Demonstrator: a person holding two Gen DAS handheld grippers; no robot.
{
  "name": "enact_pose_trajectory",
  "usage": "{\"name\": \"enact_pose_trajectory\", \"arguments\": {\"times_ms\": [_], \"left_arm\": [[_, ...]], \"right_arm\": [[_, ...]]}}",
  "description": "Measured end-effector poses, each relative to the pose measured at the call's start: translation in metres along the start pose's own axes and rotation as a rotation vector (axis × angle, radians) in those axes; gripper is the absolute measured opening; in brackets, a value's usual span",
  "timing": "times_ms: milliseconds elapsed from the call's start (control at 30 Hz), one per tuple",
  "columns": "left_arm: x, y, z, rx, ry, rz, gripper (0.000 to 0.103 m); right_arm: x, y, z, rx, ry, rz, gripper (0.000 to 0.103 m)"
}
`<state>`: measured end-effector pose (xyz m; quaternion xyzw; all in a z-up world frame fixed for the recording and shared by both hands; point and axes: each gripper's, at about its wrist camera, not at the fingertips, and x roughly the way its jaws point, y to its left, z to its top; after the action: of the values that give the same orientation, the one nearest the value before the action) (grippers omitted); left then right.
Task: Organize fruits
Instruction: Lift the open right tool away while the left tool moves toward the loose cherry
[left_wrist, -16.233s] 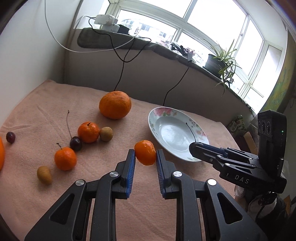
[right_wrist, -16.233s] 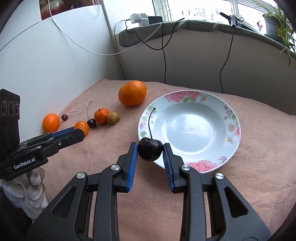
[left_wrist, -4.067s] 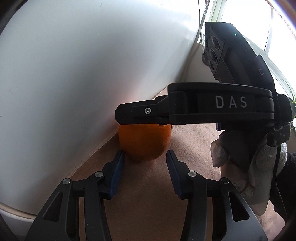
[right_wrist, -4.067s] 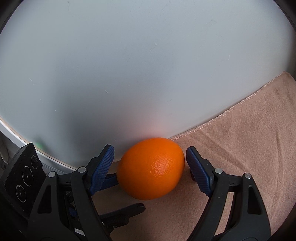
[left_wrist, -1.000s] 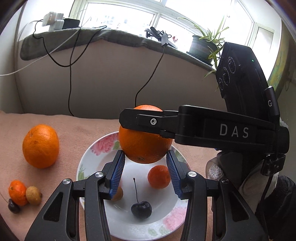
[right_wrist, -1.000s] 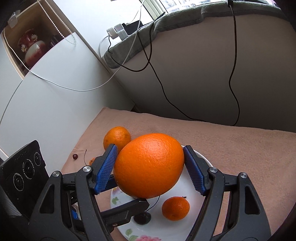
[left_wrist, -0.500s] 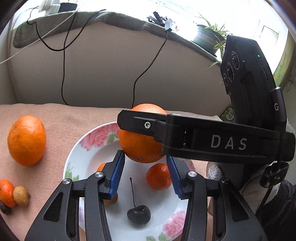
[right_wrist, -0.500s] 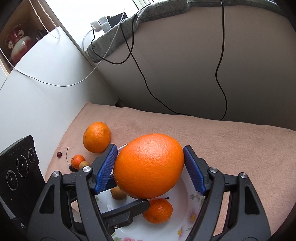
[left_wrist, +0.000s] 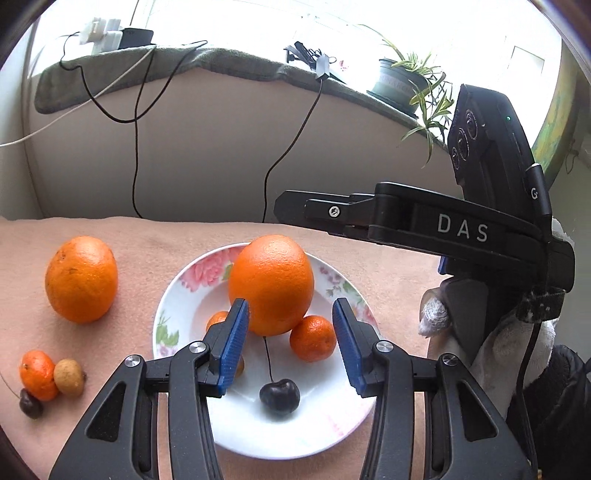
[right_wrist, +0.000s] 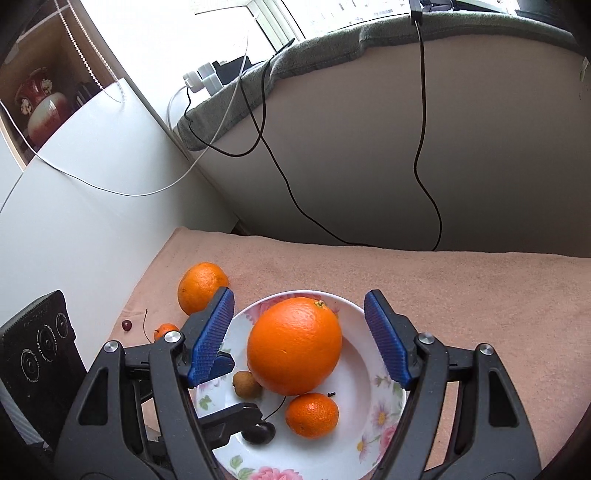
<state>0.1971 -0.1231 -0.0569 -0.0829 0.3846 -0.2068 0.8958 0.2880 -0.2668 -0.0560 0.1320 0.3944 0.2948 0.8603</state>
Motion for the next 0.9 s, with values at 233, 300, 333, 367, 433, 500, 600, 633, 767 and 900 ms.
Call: {"name": "enact_pose_trajectory", "arguments": {"times_ms": [233,300,333,367,433,500,600,633,767,900], "left_arm": [[-0.039,-0.001,-0.011,0.031,-0.064,0.039,0.053],[-0.05,0.002,-0.015,0.03,-0.081,0.051,0.059],[-0.055,0.003,-0.017,0.026,-0.089,0.055,0.061],[-0.061,0.004,-0.018,0.023,-0.097,0.06,0.063],[-0.07,0.007,-0.022,0.018,-0.106,0.062,0.069],[-0.078,0.009,-0.025,0.019,-0.116,0.075,0.072],[-0.092,0.012,-0.034,0.025,-0.126,0.104,0.073],[-0.097,0.014,-0.038,0.027,-0.128,0.113,0.075],[-0.117,0.025,-0.053,0.02,-0.149,0.17,0.078],[-0.136,0.045,-0.067,-0.03,-0.158,0.207,0.078]], "right_arm": [[-0.031,0.021,-0.014,-0.054,-0.059,-0.015,0.076],[-0.039,0.027,-0.02,-0.068,-0.072,-0.024,0.076],[-0.043,0.03,-0.022,-0.077,-0.076,-0.032,0.076],[-0.046,0.034,-0.025,-0.086,-0.081,-0.04,0.078],[-0.053,0.041,-0.032,-0.106,-0.093,-0.051,0.084],[-0.059,0.049,-0.039,-0.129,-0.107,-0.067,0.088],[-0.067,0.06,-0.05,-0.143,-0.107,-0.084,0.09],[-0.068,0.062,-0.053,-0.142,-0.106,-0.089,0.092],[-0.074,0.074,-0.065,-0.143,-0.1,-0.096,0.092],[-0.077,0.089,-0.075,-0.167,-0.098,-0.132,0.093]]}}
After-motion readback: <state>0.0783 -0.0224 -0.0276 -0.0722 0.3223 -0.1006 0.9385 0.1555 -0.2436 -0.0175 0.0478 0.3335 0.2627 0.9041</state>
